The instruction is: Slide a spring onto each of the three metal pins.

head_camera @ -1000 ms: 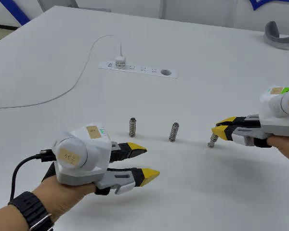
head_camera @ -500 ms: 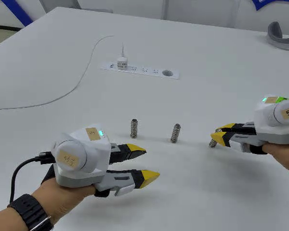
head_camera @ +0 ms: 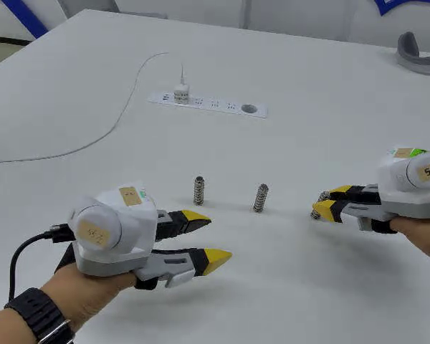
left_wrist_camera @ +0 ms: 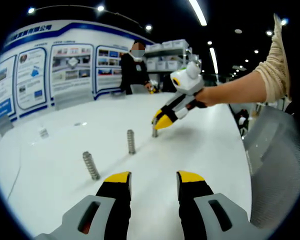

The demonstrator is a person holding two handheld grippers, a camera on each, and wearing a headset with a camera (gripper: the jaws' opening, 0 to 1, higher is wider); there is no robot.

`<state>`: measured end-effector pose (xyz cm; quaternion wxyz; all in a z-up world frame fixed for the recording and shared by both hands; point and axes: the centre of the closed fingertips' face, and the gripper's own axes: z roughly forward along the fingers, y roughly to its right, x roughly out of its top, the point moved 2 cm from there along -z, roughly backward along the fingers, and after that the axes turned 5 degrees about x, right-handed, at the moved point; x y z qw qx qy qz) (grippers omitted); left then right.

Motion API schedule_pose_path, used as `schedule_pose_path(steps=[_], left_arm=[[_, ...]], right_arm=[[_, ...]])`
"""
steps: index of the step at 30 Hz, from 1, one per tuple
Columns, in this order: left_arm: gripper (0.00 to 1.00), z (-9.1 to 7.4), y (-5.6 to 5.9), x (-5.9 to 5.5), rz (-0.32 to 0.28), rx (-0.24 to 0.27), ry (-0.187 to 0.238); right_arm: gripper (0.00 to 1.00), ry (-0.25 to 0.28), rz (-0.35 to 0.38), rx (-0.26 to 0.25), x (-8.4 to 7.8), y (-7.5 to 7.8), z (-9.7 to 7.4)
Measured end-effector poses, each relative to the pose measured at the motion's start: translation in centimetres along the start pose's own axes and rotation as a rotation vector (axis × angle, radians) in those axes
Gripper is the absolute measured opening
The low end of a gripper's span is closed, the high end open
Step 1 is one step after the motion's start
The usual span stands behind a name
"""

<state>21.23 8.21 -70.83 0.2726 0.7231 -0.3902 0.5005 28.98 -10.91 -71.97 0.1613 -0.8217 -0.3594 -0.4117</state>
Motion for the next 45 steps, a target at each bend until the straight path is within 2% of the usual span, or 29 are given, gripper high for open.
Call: schedule_pose_path(steps=[6,19,33,45], left_arm=[[0.38,-0.3,-0.7,0.0,-0.008,0.018,0.002],[0.42,-1.0,-2.0,-0.4,-0.024,0.055,-0.002],[0.5,-1.6,-3.3,-1.5,-0.047,0.097,-0.023],[0.57,-1.8,-3.7,-2.1,-0.065,0.113,-0.036]], right_arm=[[0.23,-0.005,-0.005,0.003,-0.4,-0.4,-0.5],[0.3,0.019,-0.017,0.015,-0.8,-1.9,-2.3],[0.4,0.053,-0.044,0.047,-0.7,-3.8,-3.3],[0.48,0.068,-0.041,0.053,-1.2,-4.4,-3.7]])
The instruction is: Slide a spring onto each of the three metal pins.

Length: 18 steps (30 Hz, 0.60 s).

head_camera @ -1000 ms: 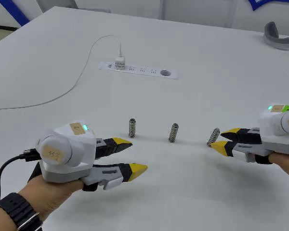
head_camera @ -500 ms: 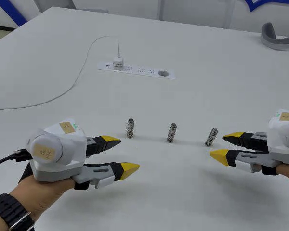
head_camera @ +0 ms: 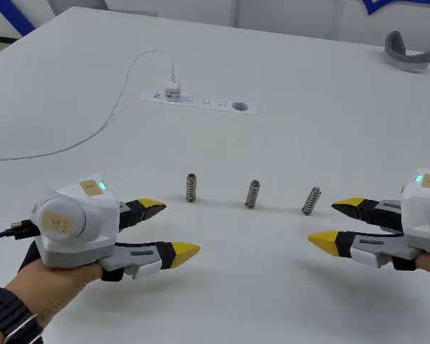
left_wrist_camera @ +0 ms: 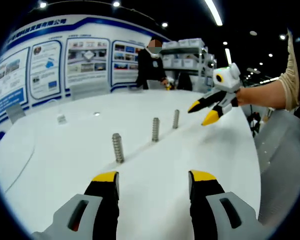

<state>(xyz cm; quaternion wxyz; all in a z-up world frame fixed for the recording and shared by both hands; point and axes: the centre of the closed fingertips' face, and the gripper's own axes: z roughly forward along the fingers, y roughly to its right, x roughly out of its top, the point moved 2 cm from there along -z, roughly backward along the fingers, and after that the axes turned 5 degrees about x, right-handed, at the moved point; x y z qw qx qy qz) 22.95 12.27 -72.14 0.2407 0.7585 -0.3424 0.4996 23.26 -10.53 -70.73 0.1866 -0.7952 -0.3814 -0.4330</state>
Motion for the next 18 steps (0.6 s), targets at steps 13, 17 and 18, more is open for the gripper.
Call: schedule_pose_path(steps=[13,17,18], left_arm=[[0.6,-0.1,-0.07,-0.54,-0.014,0.013,-0.013],[0.61,-0.1,-0.06,-0.66,-0.015,0.014,-0.017],[0.61,-0.1,-0.05,-0.68,-0.015,0.015,-0.017]], right_arm=[[0.54,0.006,0.011,-0.004,-0.77,-0.27,-0.24],[0.55,0.012,0.019,-0.009,-0.8,-0.28,-0.34],[0.56,0.013,0.02,-0.009,-0.8,-0.27,-0.35]])
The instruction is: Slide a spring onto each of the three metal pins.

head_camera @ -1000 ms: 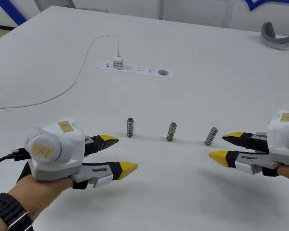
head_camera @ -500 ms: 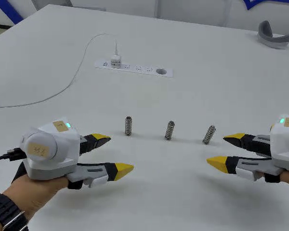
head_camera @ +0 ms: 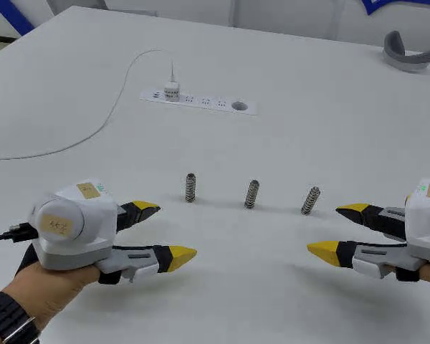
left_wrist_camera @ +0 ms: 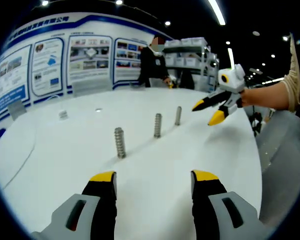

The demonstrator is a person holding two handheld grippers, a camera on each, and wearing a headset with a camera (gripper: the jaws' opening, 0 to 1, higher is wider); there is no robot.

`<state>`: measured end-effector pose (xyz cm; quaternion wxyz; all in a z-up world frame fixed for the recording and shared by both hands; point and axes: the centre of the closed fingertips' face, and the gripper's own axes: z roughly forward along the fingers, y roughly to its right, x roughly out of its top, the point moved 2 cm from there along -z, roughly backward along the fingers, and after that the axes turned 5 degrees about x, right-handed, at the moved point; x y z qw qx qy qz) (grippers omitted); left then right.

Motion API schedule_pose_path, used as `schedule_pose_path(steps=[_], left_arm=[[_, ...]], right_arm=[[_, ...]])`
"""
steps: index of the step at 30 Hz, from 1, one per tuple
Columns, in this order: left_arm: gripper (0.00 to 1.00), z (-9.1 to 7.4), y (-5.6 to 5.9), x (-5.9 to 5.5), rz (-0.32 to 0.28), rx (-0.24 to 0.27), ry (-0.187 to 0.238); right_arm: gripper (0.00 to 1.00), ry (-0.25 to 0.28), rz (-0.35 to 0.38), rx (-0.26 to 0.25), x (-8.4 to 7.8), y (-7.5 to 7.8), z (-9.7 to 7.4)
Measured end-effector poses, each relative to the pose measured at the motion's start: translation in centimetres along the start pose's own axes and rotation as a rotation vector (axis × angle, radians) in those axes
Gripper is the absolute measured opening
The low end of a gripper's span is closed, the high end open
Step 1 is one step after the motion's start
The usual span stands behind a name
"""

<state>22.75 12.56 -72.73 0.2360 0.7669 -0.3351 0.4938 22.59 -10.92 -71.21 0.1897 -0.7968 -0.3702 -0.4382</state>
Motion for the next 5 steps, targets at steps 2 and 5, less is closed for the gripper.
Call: schedule_pose_path(steps=[2,5], left_arm=[[0.61,0.0,-0.02,-0.02,0.0,0.001,-0.002],[0.61,-0.02,-0.04,-0.02,-0.002,0.002,-0.001]], right_arm=[[0.56,0.001,0.002,0.0,-0.03,0.03,-0.03],[0.56,0.001,0.001,-0.002,-0.03,0.03,-0.03]])
